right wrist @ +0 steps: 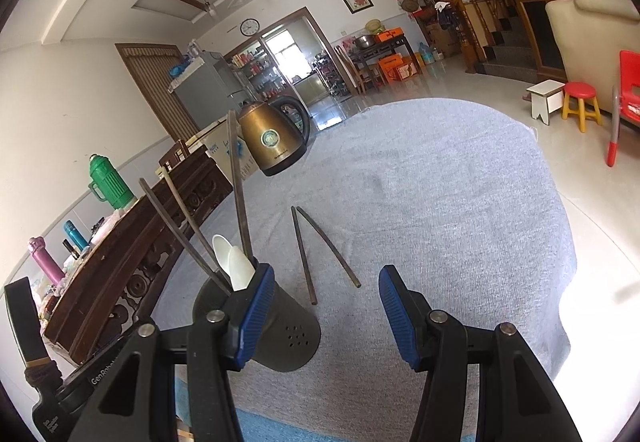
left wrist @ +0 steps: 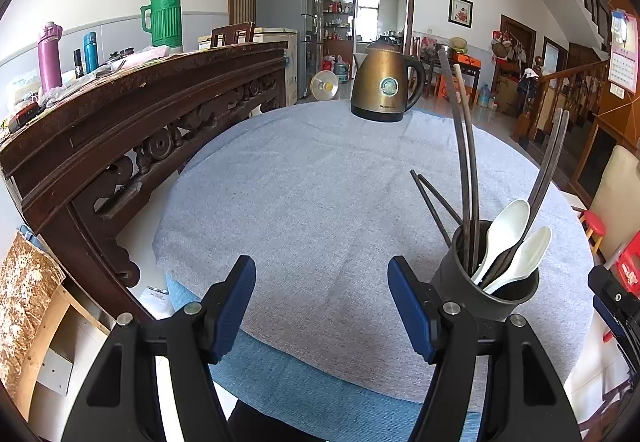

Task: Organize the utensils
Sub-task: 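Pull both tools back from the cup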

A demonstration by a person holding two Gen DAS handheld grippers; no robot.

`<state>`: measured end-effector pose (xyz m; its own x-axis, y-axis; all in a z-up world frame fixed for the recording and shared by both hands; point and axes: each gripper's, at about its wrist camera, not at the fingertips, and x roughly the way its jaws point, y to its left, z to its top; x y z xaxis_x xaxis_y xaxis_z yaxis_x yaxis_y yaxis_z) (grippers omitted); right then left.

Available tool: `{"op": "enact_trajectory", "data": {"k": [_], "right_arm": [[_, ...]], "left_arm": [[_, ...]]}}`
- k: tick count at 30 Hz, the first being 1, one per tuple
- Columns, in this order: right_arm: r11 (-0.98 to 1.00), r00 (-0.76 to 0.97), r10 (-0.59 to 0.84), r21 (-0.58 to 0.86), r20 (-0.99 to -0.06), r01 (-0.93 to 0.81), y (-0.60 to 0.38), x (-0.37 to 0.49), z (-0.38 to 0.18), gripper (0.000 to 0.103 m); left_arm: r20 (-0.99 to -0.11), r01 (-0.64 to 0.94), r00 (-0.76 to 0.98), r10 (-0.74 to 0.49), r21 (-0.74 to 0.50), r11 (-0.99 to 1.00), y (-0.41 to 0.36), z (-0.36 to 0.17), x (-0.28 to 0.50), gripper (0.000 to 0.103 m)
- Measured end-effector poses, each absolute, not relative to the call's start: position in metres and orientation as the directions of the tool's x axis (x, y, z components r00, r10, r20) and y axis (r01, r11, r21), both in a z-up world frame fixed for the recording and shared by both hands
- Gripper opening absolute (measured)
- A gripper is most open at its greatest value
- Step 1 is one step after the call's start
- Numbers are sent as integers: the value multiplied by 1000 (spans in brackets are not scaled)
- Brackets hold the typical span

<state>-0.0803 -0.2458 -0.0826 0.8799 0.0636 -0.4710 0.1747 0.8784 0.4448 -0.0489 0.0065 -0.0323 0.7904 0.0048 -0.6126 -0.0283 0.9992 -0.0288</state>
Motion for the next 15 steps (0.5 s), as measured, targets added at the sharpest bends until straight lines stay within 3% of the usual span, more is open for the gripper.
{"op": "enact_trajectory", "data": {"k": [15], "right_arm": [[882,850,74,432,-521,188,-243,-68,-98,58]], "left_arm": [[-628,-35,778,21,-9,999,12,-44,-41,69]]}}
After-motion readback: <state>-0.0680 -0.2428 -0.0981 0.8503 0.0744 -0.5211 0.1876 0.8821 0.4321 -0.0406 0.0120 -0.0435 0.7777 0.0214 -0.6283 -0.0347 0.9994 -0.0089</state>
